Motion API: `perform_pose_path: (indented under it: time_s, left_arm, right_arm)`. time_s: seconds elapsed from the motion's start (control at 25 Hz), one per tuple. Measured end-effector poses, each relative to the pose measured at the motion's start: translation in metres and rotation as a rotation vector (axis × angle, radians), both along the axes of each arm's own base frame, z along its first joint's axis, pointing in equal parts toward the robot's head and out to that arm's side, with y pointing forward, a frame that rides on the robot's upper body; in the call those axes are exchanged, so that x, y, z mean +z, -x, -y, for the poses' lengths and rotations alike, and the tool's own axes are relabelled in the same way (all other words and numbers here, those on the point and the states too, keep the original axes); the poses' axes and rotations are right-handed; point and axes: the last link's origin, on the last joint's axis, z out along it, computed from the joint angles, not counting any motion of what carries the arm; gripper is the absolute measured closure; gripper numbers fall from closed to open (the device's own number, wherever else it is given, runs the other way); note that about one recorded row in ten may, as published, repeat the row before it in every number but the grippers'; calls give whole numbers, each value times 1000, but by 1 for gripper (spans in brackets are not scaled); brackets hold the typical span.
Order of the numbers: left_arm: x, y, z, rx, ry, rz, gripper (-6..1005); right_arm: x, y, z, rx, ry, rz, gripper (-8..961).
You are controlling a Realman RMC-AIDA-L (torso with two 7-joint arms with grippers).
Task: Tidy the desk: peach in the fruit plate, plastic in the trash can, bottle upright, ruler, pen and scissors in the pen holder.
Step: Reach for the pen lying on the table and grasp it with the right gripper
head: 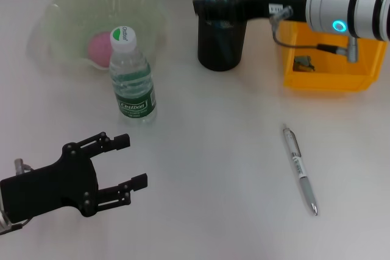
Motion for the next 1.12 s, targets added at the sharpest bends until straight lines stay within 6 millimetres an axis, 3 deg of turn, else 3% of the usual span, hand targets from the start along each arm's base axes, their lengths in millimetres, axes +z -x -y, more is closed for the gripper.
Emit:
perform_pose_path:
  time_s: [0.4, 0.76, 1.12]
  left_arm:
    - [-1, 0, -1, 1, -1, -5, 195]
    - [-1, 0, -2, 0, 1, -6, 195]
    - [-1, 1, 1, 6, 1, -6, 195]
  right_arm:
    - [12, -11, 36, -299, 260, 451, 140]
    - [29, -33, 42, -435, 296, 454, 146]
    - [17, -59, 42, -528, 341, 454, 168]
